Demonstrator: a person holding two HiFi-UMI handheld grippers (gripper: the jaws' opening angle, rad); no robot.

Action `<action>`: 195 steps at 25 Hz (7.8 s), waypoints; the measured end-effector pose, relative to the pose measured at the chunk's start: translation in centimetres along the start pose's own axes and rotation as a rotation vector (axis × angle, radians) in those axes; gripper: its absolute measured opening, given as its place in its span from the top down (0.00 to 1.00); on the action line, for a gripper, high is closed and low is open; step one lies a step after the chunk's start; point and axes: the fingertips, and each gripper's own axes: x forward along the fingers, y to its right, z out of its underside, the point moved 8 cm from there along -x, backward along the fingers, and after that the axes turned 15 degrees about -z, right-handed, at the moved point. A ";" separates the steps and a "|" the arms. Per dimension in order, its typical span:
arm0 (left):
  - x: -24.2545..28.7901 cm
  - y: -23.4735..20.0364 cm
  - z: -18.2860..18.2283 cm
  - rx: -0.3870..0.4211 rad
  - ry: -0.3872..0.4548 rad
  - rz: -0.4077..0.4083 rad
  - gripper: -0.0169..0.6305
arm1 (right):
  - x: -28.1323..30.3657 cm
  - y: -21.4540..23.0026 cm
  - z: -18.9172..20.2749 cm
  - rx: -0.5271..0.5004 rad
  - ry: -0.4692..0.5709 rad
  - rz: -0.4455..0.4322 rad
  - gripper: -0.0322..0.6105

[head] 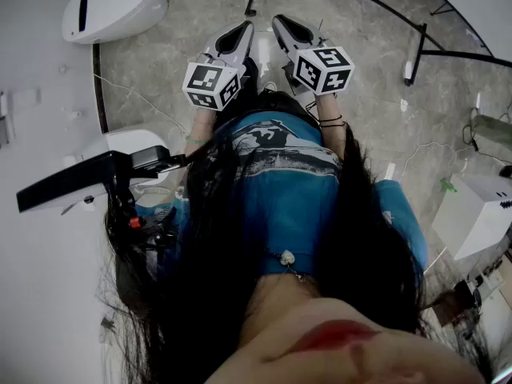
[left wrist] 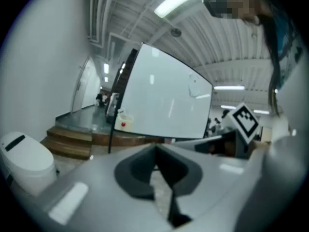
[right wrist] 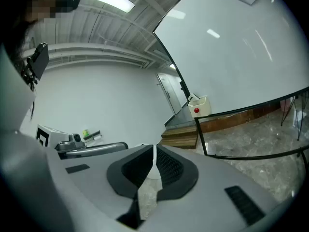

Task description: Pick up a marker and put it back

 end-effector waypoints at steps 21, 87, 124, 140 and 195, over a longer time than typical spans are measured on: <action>16.3 -10.0 -6.2 0.010 0.004 0.117 0.97 | 10.7 10.7 -8.3 -0.014 -0.006 0.110 0.91; 34.4 -23.8 -13.5 -0.107 0.033 -0.027 0.97 | 32.5 26.9 -21.1 -0.566 -0.618 0.194 0.74; 34.9 -20.3 -13.9 0.000 0.025 0.153 0.97 | 20.6 22.2 -28.6 -0.392 -0.003 0.283 0.82; 35.2 -20.1 -13.8 0.033 -0.008 0.171 0.97 | 20.4 21.6 -29.1 -0.384 0.039 0.271 0.82; 34.9 -23.1 -13.7 -0.070 0.015 0.032 0.97 | 30.3 28.7 -23.1 -0.416 -0.396 0.194 0.80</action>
